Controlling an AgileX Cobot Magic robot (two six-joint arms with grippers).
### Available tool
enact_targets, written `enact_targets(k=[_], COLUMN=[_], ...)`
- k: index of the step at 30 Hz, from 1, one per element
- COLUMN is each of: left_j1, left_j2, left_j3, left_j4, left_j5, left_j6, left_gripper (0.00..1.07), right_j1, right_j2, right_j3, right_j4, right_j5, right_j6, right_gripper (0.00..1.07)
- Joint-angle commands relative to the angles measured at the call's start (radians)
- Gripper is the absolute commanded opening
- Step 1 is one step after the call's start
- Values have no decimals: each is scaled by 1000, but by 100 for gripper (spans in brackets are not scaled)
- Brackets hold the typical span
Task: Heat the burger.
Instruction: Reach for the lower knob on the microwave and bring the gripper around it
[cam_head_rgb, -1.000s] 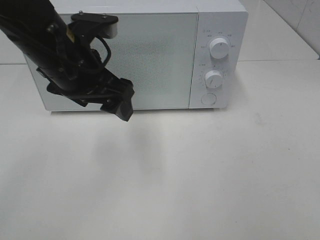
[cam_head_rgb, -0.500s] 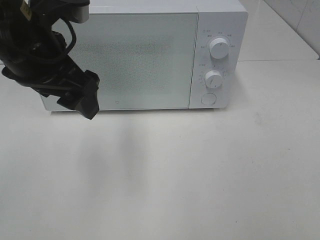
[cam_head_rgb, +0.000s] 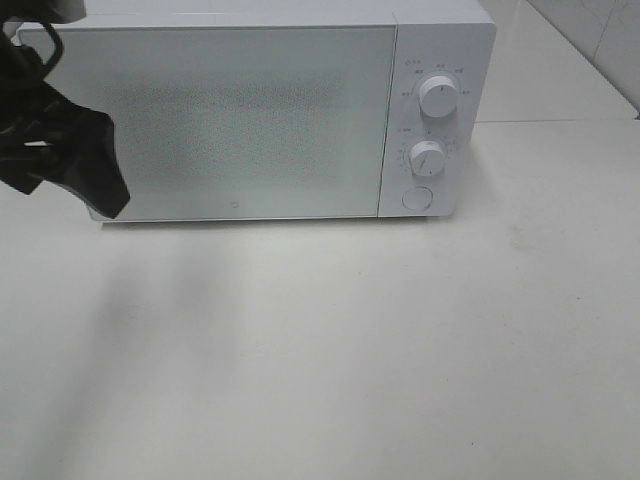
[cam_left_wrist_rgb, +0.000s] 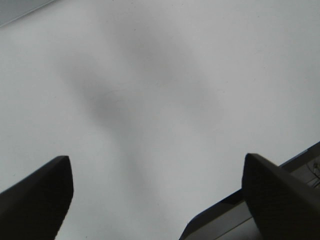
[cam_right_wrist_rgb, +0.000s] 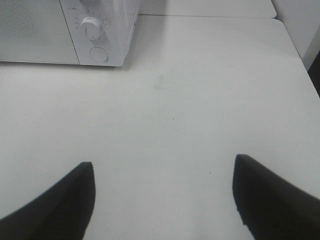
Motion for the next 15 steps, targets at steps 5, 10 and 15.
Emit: enact_targets(k=[5,10,15], left_j1=[65,114,180], left_j2=[-85,-180,-300], left_j3=[-5,73,221], left_j4=[21,39,38], left_j5=[97,109,92], left_j6=[27,27,27], left_gripper=[84,84,84], right_j1=[-4,-4,-4], right_j2=[-26,-26,-26], right_j3=[2,2,2], right_j4=[-6,-6,-6], right_j5=[-7,-7,-7], right_j6=[-11,-11,-11], right_gripper=[74,74,74])
